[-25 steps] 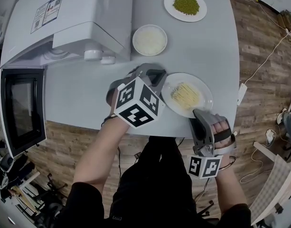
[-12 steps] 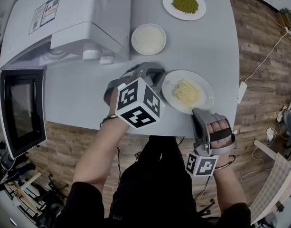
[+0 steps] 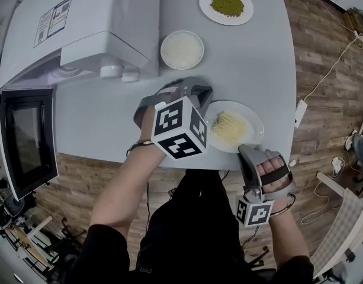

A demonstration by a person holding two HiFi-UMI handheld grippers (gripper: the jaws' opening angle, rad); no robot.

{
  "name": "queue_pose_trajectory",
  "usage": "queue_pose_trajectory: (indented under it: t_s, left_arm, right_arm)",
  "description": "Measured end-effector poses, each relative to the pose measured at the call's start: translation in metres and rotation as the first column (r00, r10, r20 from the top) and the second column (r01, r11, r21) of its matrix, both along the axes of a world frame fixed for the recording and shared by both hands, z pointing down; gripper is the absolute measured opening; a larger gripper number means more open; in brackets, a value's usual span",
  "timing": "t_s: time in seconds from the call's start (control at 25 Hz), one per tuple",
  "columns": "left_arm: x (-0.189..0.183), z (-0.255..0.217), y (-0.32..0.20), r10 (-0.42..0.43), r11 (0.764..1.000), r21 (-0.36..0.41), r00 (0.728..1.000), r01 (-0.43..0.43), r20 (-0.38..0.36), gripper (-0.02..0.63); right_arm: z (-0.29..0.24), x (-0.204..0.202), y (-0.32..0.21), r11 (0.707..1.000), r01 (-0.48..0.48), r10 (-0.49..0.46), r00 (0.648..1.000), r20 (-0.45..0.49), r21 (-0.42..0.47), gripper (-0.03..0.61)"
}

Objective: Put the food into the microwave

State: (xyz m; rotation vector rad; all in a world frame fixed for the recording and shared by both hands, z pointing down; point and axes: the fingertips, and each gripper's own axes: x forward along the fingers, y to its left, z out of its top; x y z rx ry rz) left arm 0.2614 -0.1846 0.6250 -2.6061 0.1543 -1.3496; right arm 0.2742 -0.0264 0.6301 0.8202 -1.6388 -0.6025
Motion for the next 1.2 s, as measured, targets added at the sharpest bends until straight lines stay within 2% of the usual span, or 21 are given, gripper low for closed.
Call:
queue_pose_trajectory:
  t_s: [0.2,0.48,0.72,0.96,1.2]
  left_arm:
    - [0.008,0.006,0.004,0.054,0.998,0.033,0.998,-0.055,0.04,0.008]
    - [0.008,0.006,0.005,0.092,0.995,0.039,0.992,-0.096,0.087,0.008]
    - [0.005,0.006,0.004,0.08,0.996,0.037,0.992,-0.084,0.098,0.008]
    - [0.008,0.007,0.01,0.086,0.996,0.024,0.993,-0.088,0.087,0.008]
    - [0.006,0.007,0.01,0.058,0.998,0.027,0.995,-0.06,0.082,0.008]
  right_arm:
    - [-0.001,0.004,-0.007,0.999,-0.043,0.042,0.999,0.013,0.027,0.044]
    - [-0.002,0.006,-0.012,0.996,-0.07,0.07,0.998,0.001,0.049,0.044]
    - [-0.003,0.008,-0.018,0.995,-0.066,0.068,0.997,-0.027,0.071,0.057]
    - [0.0,0.005,-0.027,0.998,-0.048,0.049,0.998,-0.037,0.042,0.043]
    - [-0.002,0.009,-0.023,0.993,-0.057,0.062,0.997,-0.045,0.106,0.043]
